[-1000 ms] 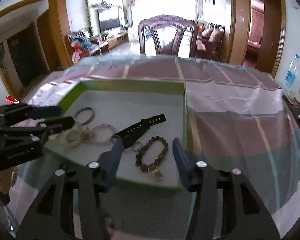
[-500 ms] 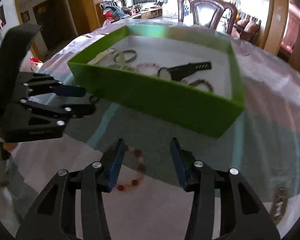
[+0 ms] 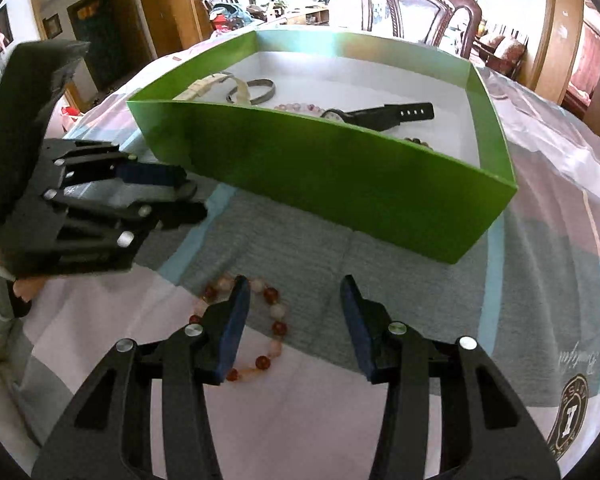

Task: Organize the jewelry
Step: 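Grasp the red-and-white bead bracelet with the right gripper while the left gripper moves to the black ring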

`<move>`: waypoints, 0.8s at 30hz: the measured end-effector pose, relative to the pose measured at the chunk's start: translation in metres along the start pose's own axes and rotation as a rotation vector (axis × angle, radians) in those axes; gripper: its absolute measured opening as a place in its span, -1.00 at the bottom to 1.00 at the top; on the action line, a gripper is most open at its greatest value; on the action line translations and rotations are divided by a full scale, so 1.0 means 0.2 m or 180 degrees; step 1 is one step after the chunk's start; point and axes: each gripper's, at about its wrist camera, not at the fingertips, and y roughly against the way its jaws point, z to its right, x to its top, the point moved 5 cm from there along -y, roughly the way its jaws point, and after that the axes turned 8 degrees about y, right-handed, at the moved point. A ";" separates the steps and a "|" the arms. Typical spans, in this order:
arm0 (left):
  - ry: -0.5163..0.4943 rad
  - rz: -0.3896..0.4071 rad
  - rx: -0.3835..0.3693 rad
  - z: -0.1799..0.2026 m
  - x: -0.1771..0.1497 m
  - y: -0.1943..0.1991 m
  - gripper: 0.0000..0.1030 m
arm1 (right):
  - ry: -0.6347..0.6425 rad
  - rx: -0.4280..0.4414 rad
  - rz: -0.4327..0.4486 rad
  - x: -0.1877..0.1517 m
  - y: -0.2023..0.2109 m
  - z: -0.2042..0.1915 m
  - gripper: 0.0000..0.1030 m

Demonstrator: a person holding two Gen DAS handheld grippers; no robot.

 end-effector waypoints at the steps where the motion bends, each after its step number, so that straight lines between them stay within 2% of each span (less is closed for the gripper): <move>1: -0.0026 -0.0003 -0.0033 0.02 0.00 0.00 -0.10 | -0.0011 0.0001 -0.0001 0.00 0.00 0.00 -0.09; 5: 0.0041 0.0056 0.0137 -0.01 0.01 -0.01 -0.10 | 0.0050 0.0004 0.0022 0.00 0.02 -0.01 -0.12; 10: 0.0050 0.0091 0.0206 -0.02 0.01 0.00 -0.10 | 0.0236 -0.0005 -0.0065 -0.03 0.00 -0.06 -0.51; 15: 0.0064 0.0108 0.0232 -0.02 0.01 0.00 -0.07 | 0.0287 -0.0057 -0.0062 -0.02 0.00 -0.07 -0.58; 17: 0.0071 0.0113 0.0239 -0.02 0.00 0.00 -0.06 | 0.0254 -0.0071 -0.0054 -0.03 0.00 -0.06 -0.82; 19: 0.0060 0.0125 0.0261 -0.02 0.00 0.01 -0.07 | 0.0237 -0.0102 -0.0039 -0.03 0.00 -0.05 -0.84; 24: 0.0000 0.0165 0.0294 0.00 -0.01 0.02 -0.31 | 0.0114 -0.0292 -0.0032 -0.02 -0.01 0.00 -0.84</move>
